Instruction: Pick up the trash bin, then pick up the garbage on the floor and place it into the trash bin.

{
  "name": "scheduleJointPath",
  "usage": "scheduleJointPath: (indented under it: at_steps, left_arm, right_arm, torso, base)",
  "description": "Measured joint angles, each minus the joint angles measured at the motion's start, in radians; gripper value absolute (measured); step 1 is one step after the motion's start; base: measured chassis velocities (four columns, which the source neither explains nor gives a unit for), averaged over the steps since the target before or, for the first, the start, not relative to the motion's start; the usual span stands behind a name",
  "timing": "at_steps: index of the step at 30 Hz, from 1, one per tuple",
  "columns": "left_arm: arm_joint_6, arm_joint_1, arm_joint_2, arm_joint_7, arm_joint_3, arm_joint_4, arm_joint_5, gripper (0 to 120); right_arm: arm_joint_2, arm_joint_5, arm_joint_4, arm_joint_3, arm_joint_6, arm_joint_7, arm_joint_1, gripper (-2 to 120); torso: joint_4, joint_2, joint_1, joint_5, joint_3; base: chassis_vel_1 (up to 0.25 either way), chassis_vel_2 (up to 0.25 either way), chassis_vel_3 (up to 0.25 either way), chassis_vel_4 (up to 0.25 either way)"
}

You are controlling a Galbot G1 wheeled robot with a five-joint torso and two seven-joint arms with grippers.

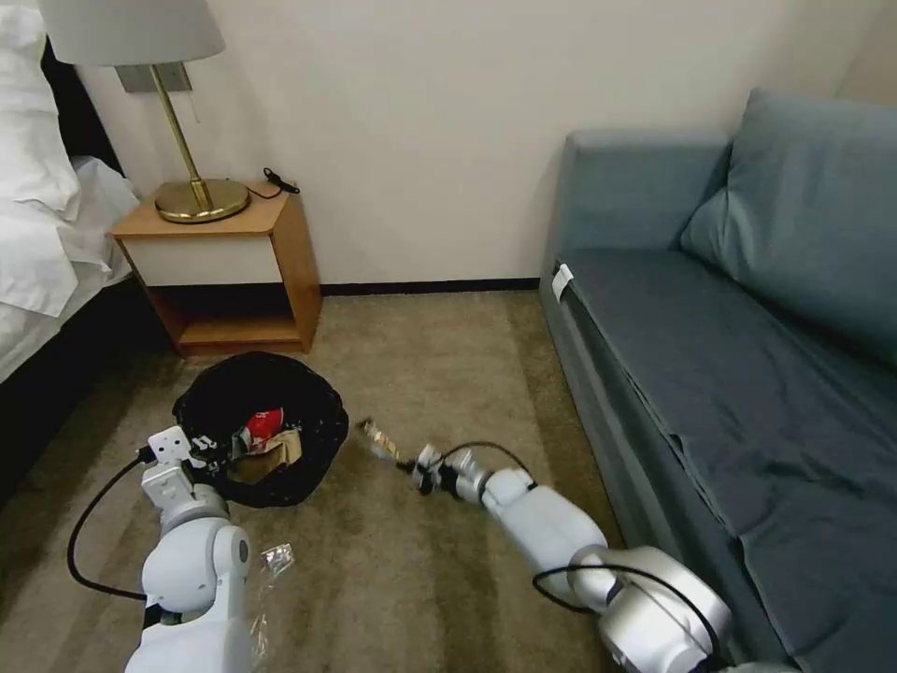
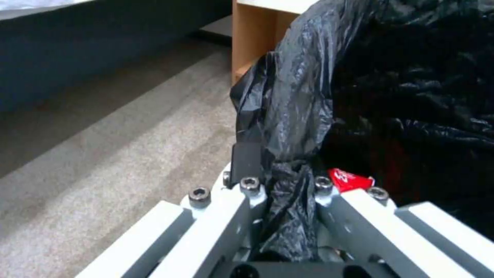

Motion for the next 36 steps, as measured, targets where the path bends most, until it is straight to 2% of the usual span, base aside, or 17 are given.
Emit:
scheduleJointPath:
  at_steps: [8, 13, 15, 16, 22, 23, 29, 36]
  left_arm:
    - [-0.008, -0.002, 0.001, 0.002, 0.018, 0.009, 0.013, 2]
    - [-0.006, -0.017, 0.007, 0.003, 0.009, 0.009, 0.006, 2]
    - [0.006, -0.03, 0.011, 0.001, -0.004, 0.001, -0.01, 2]
    - [0.006, -0.03, 0.011, 0.001, -0.004, 0.001, -0.01, 2]
    - [0.011, -0.037, 0.015, 0.001, -0.004, 0.008, -0.019, 2]
    - [0.011, -0.037, 0.015, 0.001, -0.004, 0.008, -0.019, 2]
    - [0.011, -0.049, 0.013, 0.001, 0.002, 0.015, -0.019, 2]
    - [0.011, -0.046, 0.01, 0.001, 0.001, 0.015, -0.018, 2]
  right_arm:
    - [0.0, 0.062, 0.042, 0.048, -0.007, 0.022, 0.083, 0]
    - [0.0, 0.094, 0.084, 0.035, -0.008, 0.039, 0.102, 0]
    - [0.0, 0.163, 0.157, -0.009, -0.021, 0.064, 0.109, 0]
    - [0.0, 0.163, 0.157, -0.009, -0.021, 0.064, 0.109, 0]
    - [-0.008, 0.274, 0.384, -0.138, -0.057, 0.12, 0.088, 0]
    - [-0.008, 0.274, 0.384, -0.138, -0.057, 0.12, 0.088, 0]
    - [-0.024, 0.317, 0.58, -0.245, -0.074, 0.163, 0.053, 0]
    - [-0.03, 0.322, 0.666, -0.314, -0.078, 0.175, 0.019, 0]
  torso:
    - [-0.0001, 0.0, 0.0, -0.0002, 0.0]
    - [0.0, 0.0, 0.0, -0.0001, 0.0]
    - [0.0002, 0.0, 0.0, 0.0, 0.0]
    - [0.0002, 0.0, 0.0, 0.0, 0.0]
    - [0.0004, 0.0, 0.0, -0.0002, 0.0]
    - [0.0004, 0.0, 0.0, -0.0002, 0.0]
    - [0.0, 0.0, 0.0, -0.0001, 0.0]
    - [0.0002, 0.0, 0.0, 0.0, 0.0]
  base:
    - [0.0, 0.0, 0.0, 0.0]
    - [0.0, 0.0, 0.0, 0.0]
    - [0.0, 0.0, 0.0, 0.0]
    - [0.0, 0.0, 0.0, 0.0]
    - [0.0, 0.0, 0.0, 0.0]
    - [0.0, 0.0, 0.0, 0.0]
    - [0.0, 0.0, 0.0, 0.0]
    - [0.0, 0.0, 0.0, 0.0]
